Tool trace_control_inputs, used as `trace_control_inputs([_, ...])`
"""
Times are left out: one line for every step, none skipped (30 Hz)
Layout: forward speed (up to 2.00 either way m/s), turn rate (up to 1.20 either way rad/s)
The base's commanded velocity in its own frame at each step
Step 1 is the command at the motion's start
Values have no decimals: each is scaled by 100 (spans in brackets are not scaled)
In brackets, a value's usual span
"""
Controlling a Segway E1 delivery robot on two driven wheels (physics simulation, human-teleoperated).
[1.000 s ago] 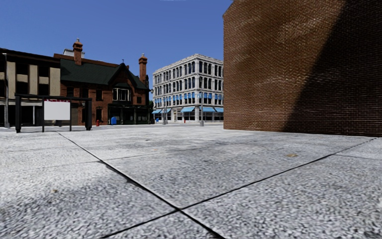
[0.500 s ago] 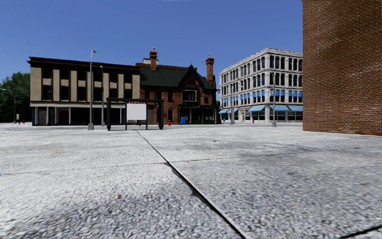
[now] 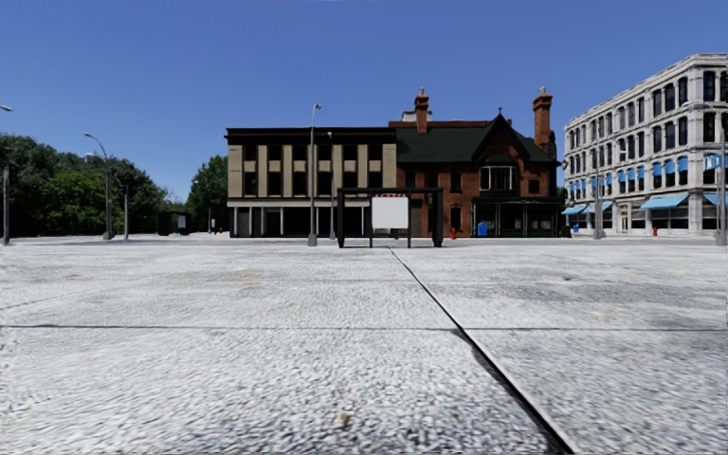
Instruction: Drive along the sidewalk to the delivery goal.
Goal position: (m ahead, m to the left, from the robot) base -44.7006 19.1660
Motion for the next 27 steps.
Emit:
trace_control_inputs([135,80])
trace_control_inputs([135,80])
trace_control_inputs([135,80])
trace_control_inputs([135,80])
trace_control_inputs([135,80])
trace_control_inputs([135,80])
trace_control_inputs([135,80])
trace_control_inputs([135,80])
trace_control_inputs([135,80])
trace_control_inputs([135,80])
trace_control_inputs([135,82])
trace_control_inputs([135,82])
trace_control_inputs([135,83])
trace_control_inputs([135,84])
trace_control_inputs([135,84])
trace_control_inputs([135,84])
trace_control_inputs([135,85])
trace_control_inputs([135,85])
trace_control_inputs([135,85])
trace_control_inputs([135,85])
trace_control_inputs([135,85])
trace_control_inputs([136,85])
trace_control_inputs([136,85])
trace_control_inputs([136,85])
trace_control_inputs([136,85])
trace_control_inputs([136,85])
trace_control_inputs([136,85])
